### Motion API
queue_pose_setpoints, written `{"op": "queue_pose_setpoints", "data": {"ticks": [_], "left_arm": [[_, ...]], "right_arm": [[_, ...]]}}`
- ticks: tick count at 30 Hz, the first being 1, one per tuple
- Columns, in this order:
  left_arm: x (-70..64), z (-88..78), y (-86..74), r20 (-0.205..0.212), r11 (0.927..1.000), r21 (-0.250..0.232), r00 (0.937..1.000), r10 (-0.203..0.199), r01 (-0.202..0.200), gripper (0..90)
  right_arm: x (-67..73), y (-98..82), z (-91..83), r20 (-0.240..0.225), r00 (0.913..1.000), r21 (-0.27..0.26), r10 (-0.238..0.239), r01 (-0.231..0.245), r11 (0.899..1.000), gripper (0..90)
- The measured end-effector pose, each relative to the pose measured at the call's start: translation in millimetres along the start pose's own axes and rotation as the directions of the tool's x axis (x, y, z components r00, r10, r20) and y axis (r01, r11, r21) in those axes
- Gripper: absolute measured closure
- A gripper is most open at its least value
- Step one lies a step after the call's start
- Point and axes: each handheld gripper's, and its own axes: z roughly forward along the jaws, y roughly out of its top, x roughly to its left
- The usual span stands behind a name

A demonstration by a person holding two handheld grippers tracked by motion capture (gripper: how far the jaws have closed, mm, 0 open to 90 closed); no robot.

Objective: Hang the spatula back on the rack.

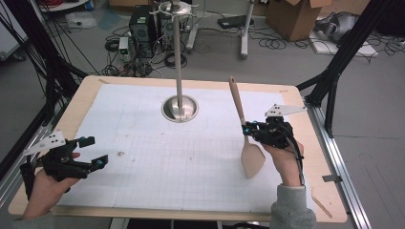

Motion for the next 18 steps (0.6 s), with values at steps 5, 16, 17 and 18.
{"op": "queue_pose_setpoints", "data": {"ticks": [5, 16, 17, 18], "left_arm": [[0.1, -0.7, 0.4, 0.001, 1.0, -0.004, 1.0, -0.001, 0.001, 2.6], [-0.3, -1.5, 0.5, 0.002, 0.9999, -0.012, 1.0, -0.006, 0.006, 2.6], [-1.3, -0.1, 0.7, 0.007, 1.0, -0.008, 1.0, -0.002, 0.002, 2.6], [-2.1, 0.7, 0.7, 0.009, 1.0, -0.007, 1.0, -0.001, 0.001, 2.6]], "right_arm": [[1.6, 11.9, -1.8, 0.001, 1.0, -0.011, -0.006, 0.006, 1.0, 78.5], [4.9, 37.7, -1.0, -0.003, 0.9999, -0.028, -0.016, 0.016, 0.999, 78.5], [5.0, 38.7, 0.1, -0.003, 0.9998, -0.027, -0.019, 0.019, 0.999, 78.5], [5.2, 40.2, 1.6, -0.002, 0.9999, -0.029, -0.017, 0.017, 0.999, 78.5]]}}
